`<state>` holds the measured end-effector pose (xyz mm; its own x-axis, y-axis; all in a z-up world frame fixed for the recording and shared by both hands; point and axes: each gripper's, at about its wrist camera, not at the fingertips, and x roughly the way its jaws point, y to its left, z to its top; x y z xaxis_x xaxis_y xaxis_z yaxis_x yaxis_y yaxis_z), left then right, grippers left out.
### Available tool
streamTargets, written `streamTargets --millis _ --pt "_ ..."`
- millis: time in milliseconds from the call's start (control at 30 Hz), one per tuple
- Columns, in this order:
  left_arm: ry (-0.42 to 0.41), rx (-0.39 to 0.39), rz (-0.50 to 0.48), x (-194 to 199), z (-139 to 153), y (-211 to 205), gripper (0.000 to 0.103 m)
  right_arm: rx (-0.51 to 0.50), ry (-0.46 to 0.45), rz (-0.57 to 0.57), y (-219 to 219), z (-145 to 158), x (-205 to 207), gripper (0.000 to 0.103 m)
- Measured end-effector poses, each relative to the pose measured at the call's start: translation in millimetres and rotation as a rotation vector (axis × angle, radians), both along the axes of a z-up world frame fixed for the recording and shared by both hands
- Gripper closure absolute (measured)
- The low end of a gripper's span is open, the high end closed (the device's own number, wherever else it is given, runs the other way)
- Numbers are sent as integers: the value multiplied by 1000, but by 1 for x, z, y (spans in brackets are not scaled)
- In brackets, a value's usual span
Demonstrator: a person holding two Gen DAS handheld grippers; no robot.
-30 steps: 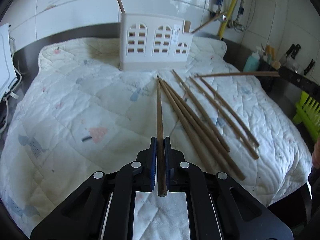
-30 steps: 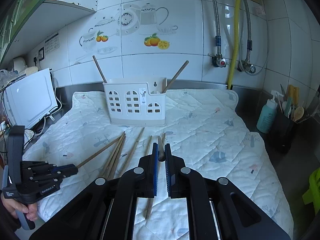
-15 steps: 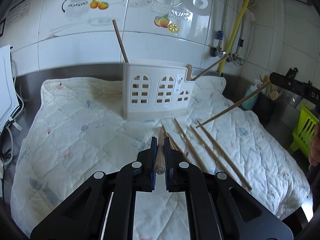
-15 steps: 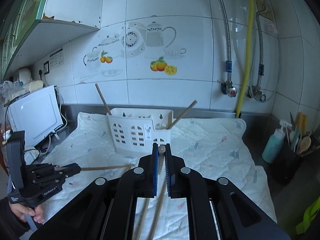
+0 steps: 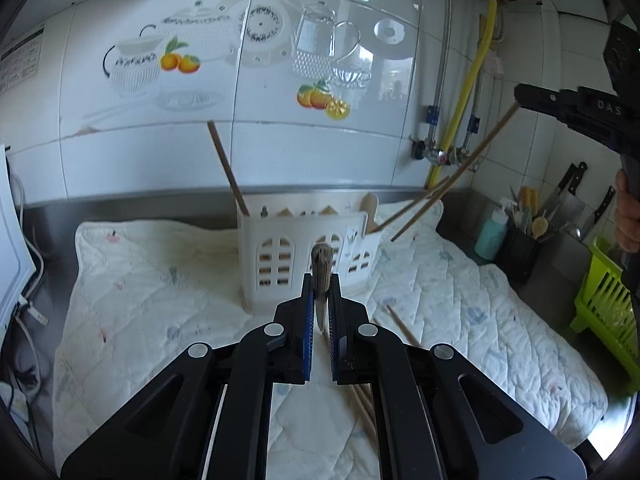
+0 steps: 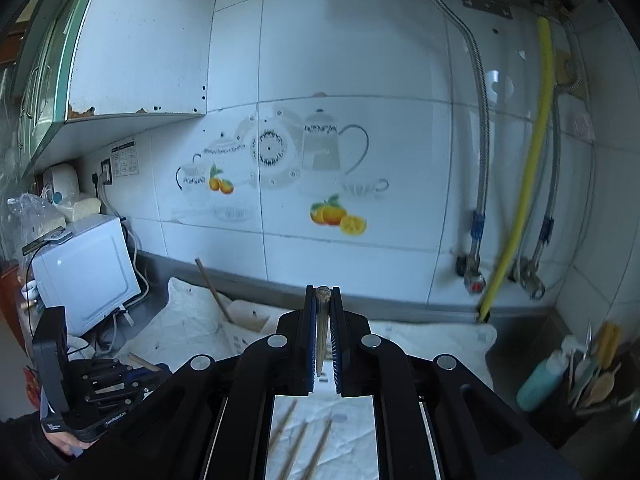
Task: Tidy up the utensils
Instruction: 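Carry the chopstick to the white holder with the left tool while the right tool carries its own, then open the left tool over the holder while the right tool releases its chopstick into it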
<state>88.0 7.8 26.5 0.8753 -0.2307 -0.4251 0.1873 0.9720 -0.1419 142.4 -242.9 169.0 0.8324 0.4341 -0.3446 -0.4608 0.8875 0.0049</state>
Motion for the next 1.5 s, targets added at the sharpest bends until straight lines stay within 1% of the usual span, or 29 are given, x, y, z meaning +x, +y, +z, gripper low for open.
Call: streamTargets --millis 133,233,333,400,467,533,633,733,800,833,867,900,933,967,1033,1167,1267,1400,1433,1500 --pt "-29 -1 -22 4 23 1 98 -36 -2 -10 10 17 22 97" --pt "-63 8 -34 4 42 0 98 -51 1 -19 18 17 40 97" --pt "-121 24 -31 3 66 0 98 -45 53 -9 26 4 62 97" --pt "-164 32 -25 3 85 1 98 -59 74 -8 32 -6 72 97" --pt "-206 46 -8 4 99 3 98 -65 109 -5 37 -20 82 97" --pt "-247 62 13 9 113 4 98 -70 123 -9 41 -30 87 97" --pt "-277 63 36 23 127 8 98 -73 133 -12 42 -42 91 96" --pt "-291 39 53 38 136 12 98 -83 134 -13 42 -45 91 96" --pt "-304 36 61 47 140 12 98 -85 133 -16 42 -45 91 95" --pt "-310 41 68 51 140 11 98 -87 136 -14 41 -45 91 89" --pt "-322 57 80 55 141 9 98 -85 126 -19 40 -45 89 79" --pt "-327 72 88 58 141 7 98 -89 112 -30 39 -44 87 74" --pt "-324 78 93 64 140 7 98 -94 99 -35 37 -44 83 67" --pt "-320 79 101 68 138 6 98 -94 87 -37 35 -43 80 64" --pt "-317 88 113 78 133 6 98 -94 64 -42 30 -42 69 64" --pt "-281 71 131 95 116 10 98 -103 24 -44 21 -45 41 64" --pt "-226 35 120 105 100 17 98 -112 17 -46 15 -56 18 64" --pt "-178 26 108 107 84 20 97 -94 60 -52 5 -83 -10 64" --pt "-176 28 110 105 83 20 94 -94 78 -59 2 -94 -17 64" --pt "-161 26 103 101 80 20 94 -100 103 -76 1 -112 -28 64"
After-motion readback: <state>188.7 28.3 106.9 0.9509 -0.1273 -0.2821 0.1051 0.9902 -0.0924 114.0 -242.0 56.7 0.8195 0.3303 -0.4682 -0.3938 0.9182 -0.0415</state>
